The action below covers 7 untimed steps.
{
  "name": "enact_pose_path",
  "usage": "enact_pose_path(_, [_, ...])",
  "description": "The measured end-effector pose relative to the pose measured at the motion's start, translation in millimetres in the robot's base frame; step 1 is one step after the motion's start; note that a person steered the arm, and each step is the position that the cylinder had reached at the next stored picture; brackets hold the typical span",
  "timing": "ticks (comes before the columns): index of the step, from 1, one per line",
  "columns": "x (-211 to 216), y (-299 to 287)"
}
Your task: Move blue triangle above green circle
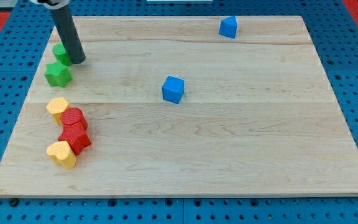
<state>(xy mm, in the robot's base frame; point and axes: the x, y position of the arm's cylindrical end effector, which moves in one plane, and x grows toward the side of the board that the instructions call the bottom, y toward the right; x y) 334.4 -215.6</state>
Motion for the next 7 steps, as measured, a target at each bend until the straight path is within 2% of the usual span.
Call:
enact_pose_path(1, [1, 1])
enact_pose_path(3, [-10, 152])
enact_pose_path(7, [-13, 306])
